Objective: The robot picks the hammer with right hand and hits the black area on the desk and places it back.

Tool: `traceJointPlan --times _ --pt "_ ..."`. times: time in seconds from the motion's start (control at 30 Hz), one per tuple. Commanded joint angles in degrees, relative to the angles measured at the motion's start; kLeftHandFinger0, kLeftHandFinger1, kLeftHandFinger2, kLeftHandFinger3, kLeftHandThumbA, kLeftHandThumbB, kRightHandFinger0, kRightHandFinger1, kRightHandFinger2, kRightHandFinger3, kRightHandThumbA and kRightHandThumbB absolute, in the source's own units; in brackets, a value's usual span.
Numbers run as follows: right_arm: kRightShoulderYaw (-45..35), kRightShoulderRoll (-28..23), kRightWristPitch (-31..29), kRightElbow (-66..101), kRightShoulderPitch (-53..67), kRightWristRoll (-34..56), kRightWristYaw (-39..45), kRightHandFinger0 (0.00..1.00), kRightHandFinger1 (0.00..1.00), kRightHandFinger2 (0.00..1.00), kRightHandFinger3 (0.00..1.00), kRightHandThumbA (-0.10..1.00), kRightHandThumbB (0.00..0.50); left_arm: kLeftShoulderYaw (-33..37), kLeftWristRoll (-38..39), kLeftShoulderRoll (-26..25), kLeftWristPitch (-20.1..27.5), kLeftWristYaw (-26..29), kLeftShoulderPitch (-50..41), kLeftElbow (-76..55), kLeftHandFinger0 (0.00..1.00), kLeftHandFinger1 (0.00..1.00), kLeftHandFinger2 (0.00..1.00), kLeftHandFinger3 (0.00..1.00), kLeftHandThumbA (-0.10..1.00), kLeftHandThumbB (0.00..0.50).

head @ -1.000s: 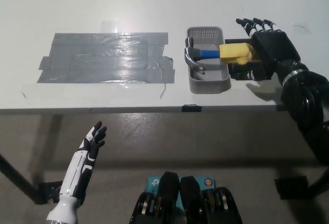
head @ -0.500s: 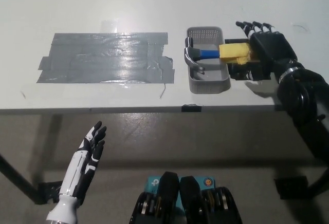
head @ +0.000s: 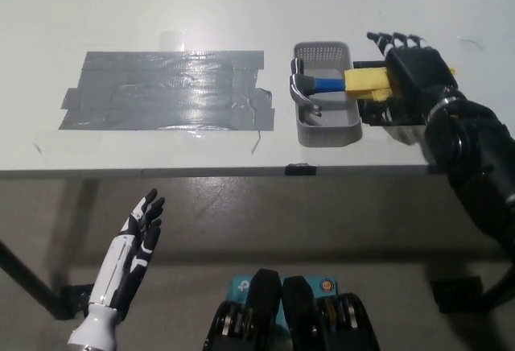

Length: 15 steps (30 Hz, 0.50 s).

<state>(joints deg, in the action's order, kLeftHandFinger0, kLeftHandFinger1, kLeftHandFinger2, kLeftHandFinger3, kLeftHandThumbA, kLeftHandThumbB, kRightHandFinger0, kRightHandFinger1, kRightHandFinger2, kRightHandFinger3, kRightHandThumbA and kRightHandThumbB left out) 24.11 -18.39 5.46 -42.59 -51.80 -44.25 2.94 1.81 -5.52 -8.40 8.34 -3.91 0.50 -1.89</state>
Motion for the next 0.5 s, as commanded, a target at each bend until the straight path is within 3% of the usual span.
traceJointPlan --times 0.0,0.13,0.2,0.23,0.27,0.3,0.33,0.37,0.4,0.43,0.47 --pt "0.72 0.25 -1.51 -3.47 -3.02 -0.49 -3.25 1.0 1.0 1.0 1.0 1.0 0.46 -0.01 -0.38 -0.9 0.67 -0.41 0.92 -2.09 1.0 1.0 1.0 1.0 0.95 0.0" --pt "1.4 0.48 -2.27 -8.3 -3.45 -0.11 -4.56 1.0 1.0 1.0 1.0 1.0 0.477 -0.09 -0.64 -1.07 0.77 -0.36 1.14 -1.85 1.0 1.0 1.0 1.0 0.95 0.0" --pt "1.12 0.53 -3.43 -9.68 -3.43 0.46 -6.18 1.0 1.0 1.0 1.0 1.0 0.461 -0.09 -0.65 -1.01 0.45 -0.42 1.09 -2.12 0.99 1.0 1.0 1.0 0.94 0.0" --pt "0.36 0.74 -5.59 -10.71 -3.18 0.67 -11.35 1.0 1.0 1.0 1.0 0.91 0.448 -0.08 -0.61 -0.93 0.28 -0.42 1.03 -2.28 0.99 1.0 1.0 1.0 0.94 0.0" --pt "-0.17 0.95 -7.63 -11.68 -3.12 0.64 -16.33 1.0 1.0 1.0 1.0 0.75 0.397 -0.09 -0.62 -0.88 0.27 -0.38 1.05 -2.21 0.99 1.0 1.0 1.0 0.94 0.0" --pt "-0.64 1.18 -9.79 -12.8 -3.14 0.62 -21.32 1.0 1.0 1.0 1.0 0.69 0.414 -0.1 -0.66 -0.85 0.27 -0.35 1.07 -2.11 0.99 1.0 1.0 1.0 0.94 0.0" --pt "-0.55 1.81 -13.02 -15.63 -3.5 -0.97 -33.67 0.59 0.52 0.66 0.7 0.32 0.303 -0.02 -0.79 -0.92 0.39 -0.42 1.06 -2.1 0.99 1.0 1.0 1.0 0.94 0.0" --pt "0.74 1.58 -12.77 -15.9 -3.57 -3.21 -38.79 0.14 0.27 0.44 0.46 0.05 0.234 0.02 -0.67 -0.87 0.55 -0.48 1.08 -2.05 0.99 1.0 1.0 1.0 0.94 0.0" --pt "0.62 1.84 -14.83 -16.29 -3.65 -3.73 -44.87 0.01 0.12 0.37 0.28 -0.09 0.185 -0.03 -0.53 -0.77 0.83 -0.42 1.08 -1.94 0.99 1.0 1.0 1.0 0.94 0.0" --pt "0.56 1.86 -15.3 -15.4 -3.65 -3.88 -45.8 0.0 0.21 0.51 0.34 -0.1 0.172 -0.05 -0.45 -0.75 0.73 -0.43 1.07 -1.94 0.99 1.0 1.0 1.0 0.94 0.0" --pt "0.63 1.86 -17.28 -14.86 -4.04 -3.96 -47.37 0.0 0.43 0.7 0.72 -0.1 0.176 -0.11 -0.57 -0.77 0.81 -0.34 1.18 -1.86 0.99 1.0 1.0 1.0 0.94 0.0"
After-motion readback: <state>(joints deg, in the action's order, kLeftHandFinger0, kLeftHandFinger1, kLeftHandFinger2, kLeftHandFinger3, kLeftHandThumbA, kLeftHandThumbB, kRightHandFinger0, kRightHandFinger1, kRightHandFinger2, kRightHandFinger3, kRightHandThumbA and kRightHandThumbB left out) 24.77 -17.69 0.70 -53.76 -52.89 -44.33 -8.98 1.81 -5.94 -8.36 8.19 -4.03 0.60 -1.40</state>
